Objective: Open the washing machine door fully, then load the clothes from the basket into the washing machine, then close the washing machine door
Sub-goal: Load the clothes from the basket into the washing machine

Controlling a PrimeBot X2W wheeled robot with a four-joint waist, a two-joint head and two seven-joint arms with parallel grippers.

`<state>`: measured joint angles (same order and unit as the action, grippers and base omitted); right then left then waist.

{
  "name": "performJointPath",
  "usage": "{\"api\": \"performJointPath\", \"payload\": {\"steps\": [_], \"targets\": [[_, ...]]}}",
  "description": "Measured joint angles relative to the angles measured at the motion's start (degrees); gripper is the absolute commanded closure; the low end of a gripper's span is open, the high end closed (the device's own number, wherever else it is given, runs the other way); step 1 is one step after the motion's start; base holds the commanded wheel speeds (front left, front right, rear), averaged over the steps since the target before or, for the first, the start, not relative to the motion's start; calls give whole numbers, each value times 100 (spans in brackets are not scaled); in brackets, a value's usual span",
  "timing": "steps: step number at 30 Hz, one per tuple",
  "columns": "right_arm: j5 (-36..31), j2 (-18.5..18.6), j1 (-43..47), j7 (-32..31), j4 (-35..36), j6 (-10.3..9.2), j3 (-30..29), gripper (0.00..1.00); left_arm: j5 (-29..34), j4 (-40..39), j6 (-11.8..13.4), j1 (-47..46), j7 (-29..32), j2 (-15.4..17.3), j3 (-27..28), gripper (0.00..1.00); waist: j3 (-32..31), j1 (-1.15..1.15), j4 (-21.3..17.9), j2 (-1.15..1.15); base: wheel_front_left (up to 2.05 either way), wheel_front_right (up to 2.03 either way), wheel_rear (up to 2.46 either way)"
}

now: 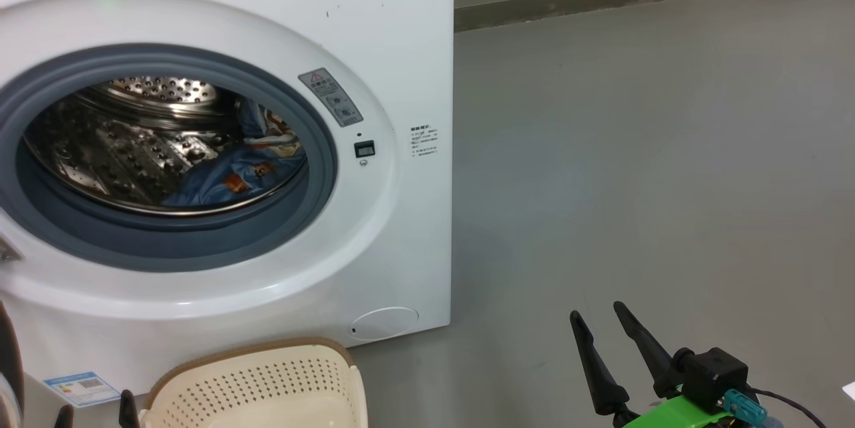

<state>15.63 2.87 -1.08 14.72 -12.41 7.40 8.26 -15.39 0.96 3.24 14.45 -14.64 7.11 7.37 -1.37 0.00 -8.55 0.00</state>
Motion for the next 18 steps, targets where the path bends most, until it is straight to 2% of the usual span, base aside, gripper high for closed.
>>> {"api": "performJointPath", "payload": {"steps": [18], "targets": [[0,0,2,0,-29,0,19,0,79,46,-152,-29,0,-40,220,0,54,0,16,0,0,0,0]]}}
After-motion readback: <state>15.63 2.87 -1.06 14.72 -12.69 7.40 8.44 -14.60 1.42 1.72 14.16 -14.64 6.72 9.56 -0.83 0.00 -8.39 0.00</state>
